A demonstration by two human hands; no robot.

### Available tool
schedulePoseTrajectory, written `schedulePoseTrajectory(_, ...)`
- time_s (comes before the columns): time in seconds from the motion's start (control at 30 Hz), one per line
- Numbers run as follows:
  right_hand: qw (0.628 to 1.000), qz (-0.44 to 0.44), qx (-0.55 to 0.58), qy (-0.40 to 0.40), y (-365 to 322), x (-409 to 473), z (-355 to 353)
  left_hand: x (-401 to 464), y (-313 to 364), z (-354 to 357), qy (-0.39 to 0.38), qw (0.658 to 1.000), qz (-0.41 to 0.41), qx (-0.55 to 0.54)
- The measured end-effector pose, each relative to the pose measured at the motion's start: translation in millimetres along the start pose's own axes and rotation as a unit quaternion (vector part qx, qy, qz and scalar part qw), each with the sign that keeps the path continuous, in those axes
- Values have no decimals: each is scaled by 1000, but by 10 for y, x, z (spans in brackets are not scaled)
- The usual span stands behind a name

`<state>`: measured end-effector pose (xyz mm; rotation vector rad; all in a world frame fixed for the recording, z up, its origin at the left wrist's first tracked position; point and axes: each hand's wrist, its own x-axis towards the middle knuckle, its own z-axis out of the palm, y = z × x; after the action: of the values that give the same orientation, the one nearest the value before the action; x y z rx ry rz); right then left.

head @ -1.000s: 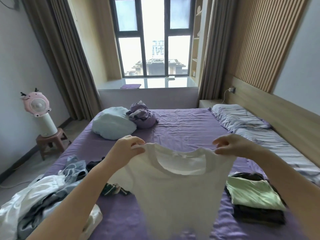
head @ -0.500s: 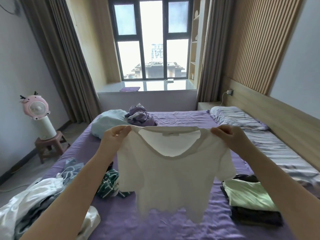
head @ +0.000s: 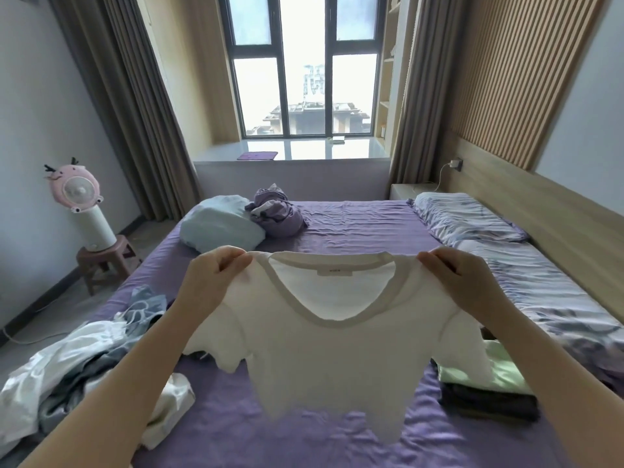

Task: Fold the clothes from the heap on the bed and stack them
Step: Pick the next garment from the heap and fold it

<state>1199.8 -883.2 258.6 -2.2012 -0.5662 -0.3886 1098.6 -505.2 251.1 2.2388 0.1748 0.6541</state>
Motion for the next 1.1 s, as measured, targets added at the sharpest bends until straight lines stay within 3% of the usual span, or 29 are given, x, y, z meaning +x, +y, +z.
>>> schedulePoseTrajectory(0.27,994,19,59,-94,100,-49,-122,-196,295,-228,-78,993,13,89)
schedulePoseTrajectory(0.43,965,63,168,-189,126,77,-99,-53,430,-361,-201,971,-45,117)
schedulePoseTrajectory(0.53,941,137,191,-244,280,69,203,-32,161,-114,-222,961,-80,145)
schedulePoseTrajectory(0.8,906,246,36,-344,1170,-428,1593,-615,-1232,1061,-224,948,-187,125)
schedulePoseTrajectory(0.93,897,284,-22,-338,1498,-716,2147,-844,-1774,1475,-178,951,-233,99)
schedulePoseTrajectory(1.1,924,310,-47,-218,1745,-884,2628,-811,-2341,1824,-130,952,-264,89)
